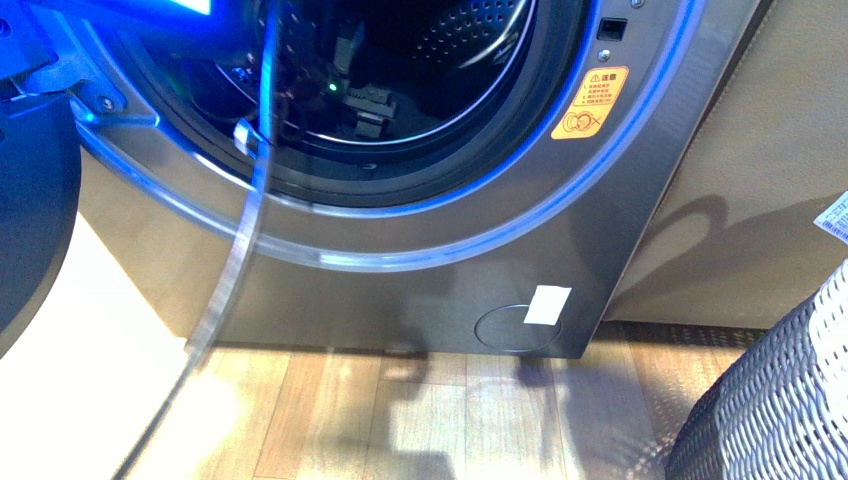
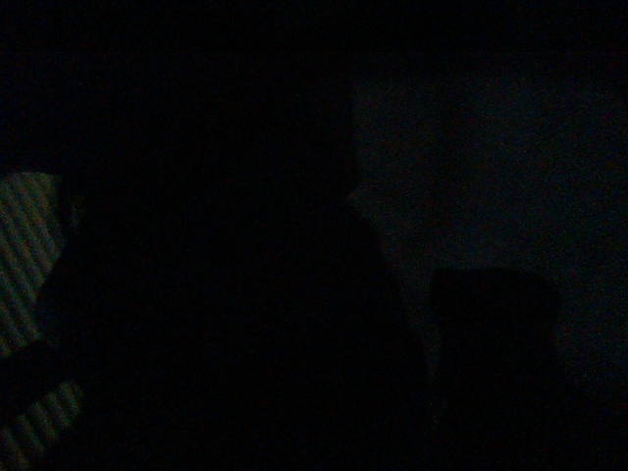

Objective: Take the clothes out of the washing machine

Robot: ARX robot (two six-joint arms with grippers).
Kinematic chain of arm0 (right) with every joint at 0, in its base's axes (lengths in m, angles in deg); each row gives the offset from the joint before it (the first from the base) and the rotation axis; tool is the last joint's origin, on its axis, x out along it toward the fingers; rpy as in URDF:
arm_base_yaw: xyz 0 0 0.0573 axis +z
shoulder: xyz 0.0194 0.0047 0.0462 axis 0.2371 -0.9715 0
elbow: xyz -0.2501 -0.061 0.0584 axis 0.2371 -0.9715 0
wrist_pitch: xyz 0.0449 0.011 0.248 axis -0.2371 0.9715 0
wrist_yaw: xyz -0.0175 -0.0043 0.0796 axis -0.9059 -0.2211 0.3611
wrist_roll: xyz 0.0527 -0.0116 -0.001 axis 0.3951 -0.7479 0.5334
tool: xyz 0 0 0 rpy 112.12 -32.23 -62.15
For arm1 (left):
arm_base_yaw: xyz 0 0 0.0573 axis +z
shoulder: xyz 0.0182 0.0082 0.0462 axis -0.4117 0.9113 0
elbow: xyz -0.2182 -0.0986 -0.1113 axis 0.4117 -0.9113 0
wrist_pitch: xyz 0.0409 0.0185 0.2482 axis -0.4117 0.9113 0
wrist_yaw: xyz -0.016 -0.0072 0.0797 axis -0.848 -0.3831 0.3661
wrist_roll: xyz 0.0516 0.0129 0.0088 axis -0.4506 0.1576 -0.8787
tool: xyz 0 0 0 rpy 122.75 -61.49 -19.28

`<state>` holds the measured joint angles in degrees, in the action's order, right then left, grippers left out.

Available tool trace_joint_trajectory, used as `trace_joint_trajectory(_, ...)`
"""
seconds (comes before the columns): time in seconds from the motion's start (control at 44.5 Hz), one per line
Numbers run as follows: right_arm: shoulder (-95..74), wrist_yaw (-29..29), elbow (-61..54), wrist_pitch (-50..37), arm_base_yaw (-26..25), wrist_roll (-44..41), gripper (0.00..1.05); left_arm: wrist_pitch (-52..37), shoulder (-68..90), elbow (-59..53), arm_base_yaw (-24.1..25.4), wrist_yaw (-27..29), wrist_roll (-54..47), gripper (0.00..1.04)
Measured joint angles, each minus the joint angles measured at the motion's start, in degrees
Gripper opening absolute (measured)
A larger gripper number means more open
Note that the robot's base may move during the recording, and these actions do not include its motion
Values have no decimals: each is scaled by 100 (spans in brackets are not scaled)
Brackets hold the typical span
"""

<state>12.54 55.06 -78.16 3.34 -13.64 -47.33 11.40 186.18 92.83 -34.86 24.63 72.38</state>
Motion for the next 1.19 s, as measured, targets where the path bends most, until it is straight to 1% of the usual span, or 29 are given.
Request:
trace_joint_trajectory(0.09, 0, 2, 0, 0, 0, 0, 97, -107, -48, -114, -26, 4, -2, 46)
trace_joint_trajectory(0.112, 0, 0, 0, 0, 0, 0, 97, -127, -61, -138, -33, 4, 0, 44)
trace_joint_trajectory(0.202, 0, 0, 0, 0, 0, 0, 97, -354, -256, -448, -57, -33, -4, 26)
trace_joint_trajectory(0.27, 0, 0, 0, 0, 0, 0, 97, -474, -363, -608, -63, -52, -7, 19)
trace_joint_trajectory(0.36, 0, 2, 0, 0, 0, 0, 97, -793, -658, -1003, -72, -87, -2, 7)
trace_joint_trajectory(0.517, 0, 2, 0, 0, 0, 0, 97, -1281, -1147, -1650, -72, -103, 17, 6)
trace_joint_trajectory(0.72, 0, 2, 0, 0, 0, 0, 97, -2201, -2291, -3211, -90, -308, 66, 6)
trace_joint_trajectory(0.9, 0, 2, 0, 0, 0, 0, 97, -2730, -3018, -4277, -107, -428, 153, 6)
trace_joint_trajectory(1.057, 0, 0, 0, 0, 0, 0, 97, -3322, -3910, -5628, -177, -564, 149, 6)
trace_joint_trajectory(1.192, 0, 0, 0, 0, 0, 0, 97, -3628, -4520, -6435, -247, -656, 149, 6)
